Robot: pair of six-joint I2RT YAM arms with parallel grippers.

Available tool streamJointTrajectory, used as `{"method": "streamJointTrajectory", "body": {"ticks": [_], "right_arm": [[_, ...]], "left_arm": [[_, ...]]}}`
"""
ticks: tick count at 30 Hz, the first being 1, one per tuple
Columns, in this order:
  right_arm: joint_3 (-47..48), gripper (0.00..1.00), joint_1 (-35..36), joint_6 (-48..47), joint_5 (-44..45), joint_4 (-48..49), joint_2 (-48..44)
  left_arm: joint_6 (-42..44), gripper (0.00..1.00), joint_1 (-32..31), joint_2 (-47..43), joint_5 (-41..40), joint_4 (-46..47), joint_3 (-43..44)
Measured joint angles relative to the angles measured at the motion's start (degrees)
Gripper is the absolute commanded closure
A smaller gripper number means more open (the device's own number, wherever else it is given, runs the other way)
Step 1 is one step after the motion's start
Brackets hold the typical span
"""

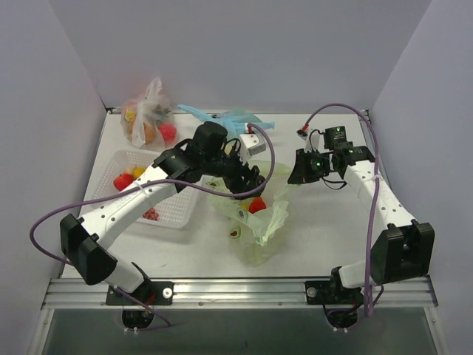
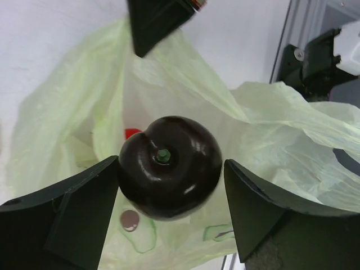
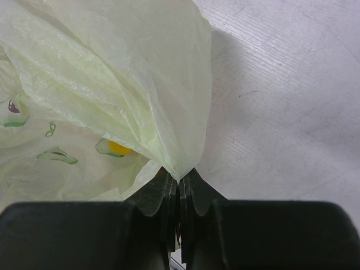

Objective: Place the fake fruits into the plastic bag and tie a complex knot

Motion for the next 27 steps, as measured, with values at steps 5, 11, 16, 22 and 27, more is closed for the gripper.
{"method": "streamJointTrajectory", "body": {"ticks": [5, 11, 16, 22, 27], "right_arm": [[0.02, 1.00, 0.00, 0.00, -0.28, 0.00, 0.00], [0.02, 1.00, 0.00, -0.15, -0.39, -0.07, 0.00], [0.09, 1.00, 0.00, -0.44, -0.42, -0.35, 0.00], [0.11, 1.00, 0.00, -0.63, -0.42, -0.50, 0.00], [0.11, 1.00, 0.00, -0.72, -0.44, -0.55, 0.02]], "left_arm": [[0.50, 0.03, -2.97, 0.48, -1.33, -1.99, -0.79], [2.23, 0.03, 7.69, -2.78, 1.01, -4.09, -0.79], [11.50, 0.07, 27.74, -6.69, 6.82, -10.56, 0.70], [37.75, 0.07, 37.20, -11.45, 1.90, -18.56, -6.34], [57.42, 0.06, 37.31, -11.47, -6.64, -20.48, -15.80]]}}
